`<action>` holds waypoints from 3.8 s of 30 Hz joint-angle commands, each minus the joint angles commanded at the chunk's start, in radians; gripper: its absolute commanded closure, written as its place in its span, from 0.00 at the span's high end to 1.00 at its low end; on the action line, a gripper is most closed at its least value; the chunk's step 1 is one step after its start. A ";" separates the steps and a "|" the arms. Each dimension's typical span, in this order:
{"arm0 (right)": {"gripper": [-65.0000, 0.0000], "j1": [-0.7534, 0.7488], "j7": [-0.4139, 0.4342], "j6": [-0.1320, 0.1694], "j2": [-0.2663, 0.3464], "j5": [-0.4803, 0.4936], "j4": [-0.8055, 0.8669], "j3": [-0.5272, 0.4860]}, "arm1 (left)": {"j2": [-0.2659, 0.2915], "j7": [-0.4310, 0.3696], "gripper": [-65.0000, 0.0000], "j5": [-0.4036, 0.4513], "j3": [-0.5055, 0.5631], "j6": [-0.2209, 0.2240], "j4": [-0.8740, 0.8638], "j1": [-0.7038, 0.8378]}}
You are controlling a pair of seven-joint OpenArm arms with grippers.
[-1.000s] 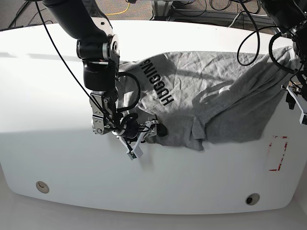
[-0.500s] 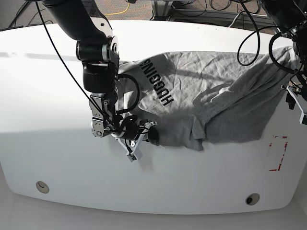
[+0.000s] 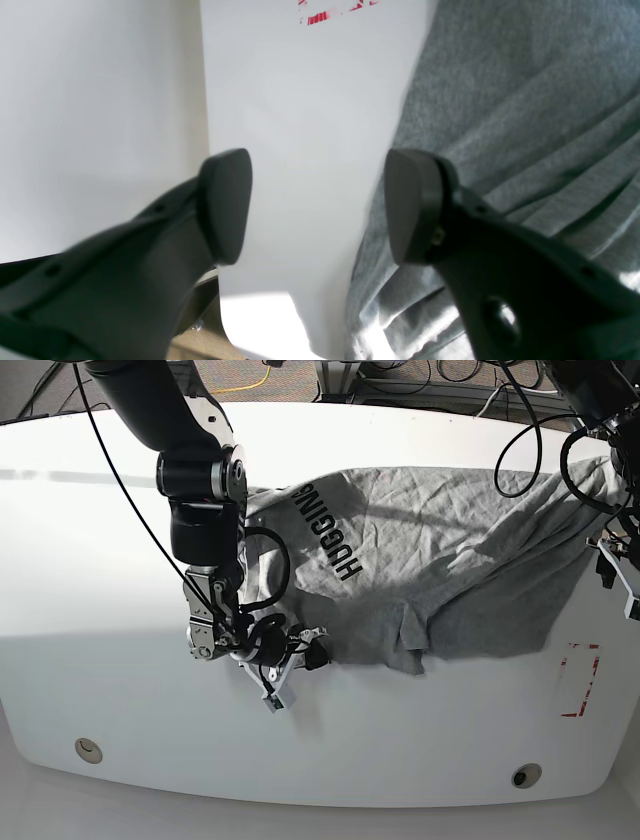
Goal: Layout the t-shirt on the table in an organized manner, then fold the t-shirt properly
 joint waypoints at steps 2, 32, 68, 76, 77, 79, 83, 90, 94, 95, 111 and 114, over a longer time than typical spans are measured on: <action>0.00 -0.002 0.000 0.000 0.000 0.000 0.000 0.000 | 0.000 0.000 0.60 0.000 0.000 0.000 0.000 0.000; 0.32 -0.097 -0.074 0.000 0.014 0.000 0.133 0.002 | 0.000 -0.002 0.60 0.000 0.000 0.000 0.000 0.000; 0.00 -0.167 -0.331 0.000 -0.040 0.003 0.595 -0.123 | 0.003 0.005 0.61 -0.003 0.006 0.000 -0.052 0.002; 0.00 -0.215 -0.430 0.000 -0.060 0.005 0.784 -0.123 | 0.002 0.000 0.61 -0.008 -0.095 0.000 -0.091 0.104; 0.00 -0.219 -0.433 0.000 -0.060 0.006 0.793 -0.124 | 0.002 -0.002 0.61 -0.008 -0.104 0.000 -0.094 0.115; 0.00 -0.227 -0.434 0.000 -0.060 0.008 0.802 -0.124 | -0.002 -0.002 0.61 -0.008 -0.126 0.000 -0.097 0.135; 0.00 -0.245 -0.448 0.000 -0.063 0.008 0.829 -0.124 | -0.002 -0.002 0.61 -0.009 -0.170 0.000 -0.098 0.161; 0.00 -0.261 -0.480 0.000 -0.064 0.008 0.873 -0.124 | 0.000 0.002 0.61 -0.008 -0.184 0.000 -0.098 0.226; 0.00 -0.265 -0.480 0.000 -0.064 0.008 0.870 -0.124 | 0.000 0.000 0.61 -0.051 -0.215 0.000 -0.098 0.269; 0.00 -0.265 -0.480 0.000 -0.064 0.008 0.870 -0.124 | 0.000 0.000 0.61 -0.072 -0.230 0.000 -0.098 0.282; 0.00 -0.290 -0.480 0.000 -0.064 0.008 0.868 -0.126 | -0.003 -0.003 0.78 -0.192 -0.265 0.000 -0.120 0.385; 0.00 -0.296 -0.479 0.000 -0.064 0.008 0.868 -0.126 | -0.003 -0.005 0.78 -0.190 -0.264 0.000 -0.161 0.385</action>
